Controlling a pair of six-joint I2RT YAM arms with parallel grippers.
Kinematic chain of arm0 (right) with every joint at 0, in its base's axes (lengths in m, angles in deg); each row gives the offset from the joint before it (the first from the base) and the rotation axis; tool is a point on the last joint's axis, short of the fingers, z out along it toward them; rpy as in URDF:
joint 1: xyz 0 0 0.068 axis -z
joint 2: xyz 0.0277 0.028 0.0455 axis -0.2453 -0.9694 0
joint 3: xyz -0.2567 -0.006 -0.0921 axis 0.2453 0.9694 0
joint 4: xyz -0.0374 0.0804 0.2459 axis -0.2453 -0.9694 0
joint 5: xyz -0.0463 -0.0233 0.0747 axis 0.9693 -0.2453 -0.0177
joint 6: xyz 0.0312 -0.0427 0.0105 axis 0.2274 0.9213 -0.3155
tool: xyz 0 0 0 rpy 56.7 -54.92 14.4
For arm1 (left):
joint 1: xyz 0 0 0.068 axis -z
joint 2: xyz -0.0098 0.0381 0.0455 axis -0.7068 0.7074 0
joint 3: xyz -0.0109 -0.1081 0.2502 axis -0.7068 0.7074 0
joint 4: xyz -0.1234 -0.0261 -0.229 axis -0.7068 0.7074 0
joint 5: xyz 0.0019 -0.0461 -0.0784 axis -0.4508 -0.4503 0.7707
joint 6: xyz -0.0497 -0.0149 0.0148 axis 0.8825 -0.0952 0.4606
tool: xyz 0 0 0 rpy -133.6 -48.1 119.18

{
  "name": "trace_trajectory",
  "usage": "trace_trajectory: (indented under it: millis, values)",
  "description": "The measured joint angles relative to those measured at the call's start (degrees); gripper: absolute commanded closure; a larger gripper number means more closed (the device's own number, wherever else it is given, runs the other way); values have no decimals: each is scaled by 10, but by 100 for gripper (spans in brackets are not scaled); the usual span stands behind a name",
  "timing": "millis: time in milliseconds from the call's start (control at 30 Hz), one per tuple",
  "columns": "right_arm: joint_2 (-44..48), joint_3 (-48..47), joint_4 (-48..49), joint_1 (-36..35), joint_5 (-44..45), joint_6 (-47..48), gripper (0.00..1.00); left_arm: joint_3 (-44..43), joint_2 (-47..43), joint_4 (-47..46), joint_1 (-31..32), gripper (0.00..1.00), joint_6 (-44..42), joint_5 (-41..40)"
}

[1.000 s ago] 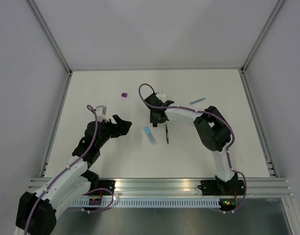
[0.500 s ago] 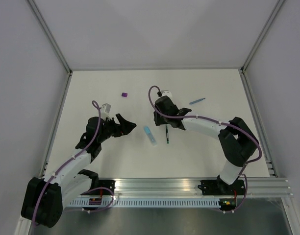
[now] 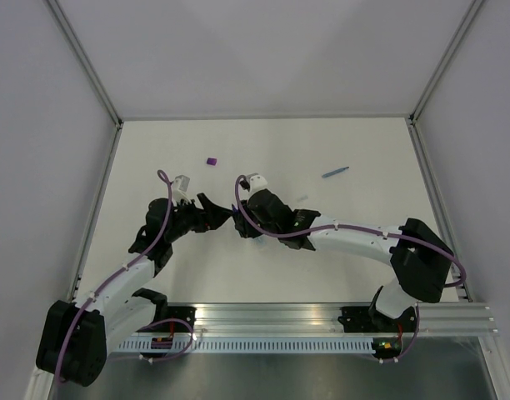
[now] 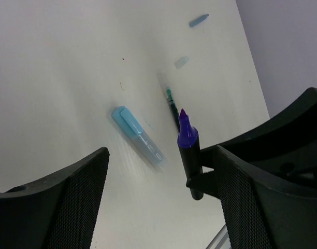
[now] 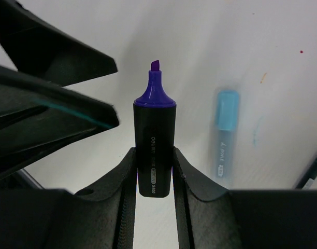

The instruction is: Insert the pens into the pen caps

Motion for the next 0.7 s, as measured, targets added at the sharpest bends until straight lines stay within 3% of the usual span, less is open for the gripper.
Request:
trace_trajectory:
  millis: [67, 233, 600, 700]
  values:
    - [1, 0, 4, -16, 0, -1, 100, 0, 0, 0, 0, 16, 1, 0]
    - [1, -1, 7, -34, 11, -9, 100, 0, 0, -1, 0, 32, 7, 2]
    - [0, -24, 13, -43, 24, -21, 100, 0, 12, -20, 0, 34, 14, 26]
    - [-1, -28, 16, -47, 25, -22, 100, 0, 24, -31, 0, 43, 20, 41]
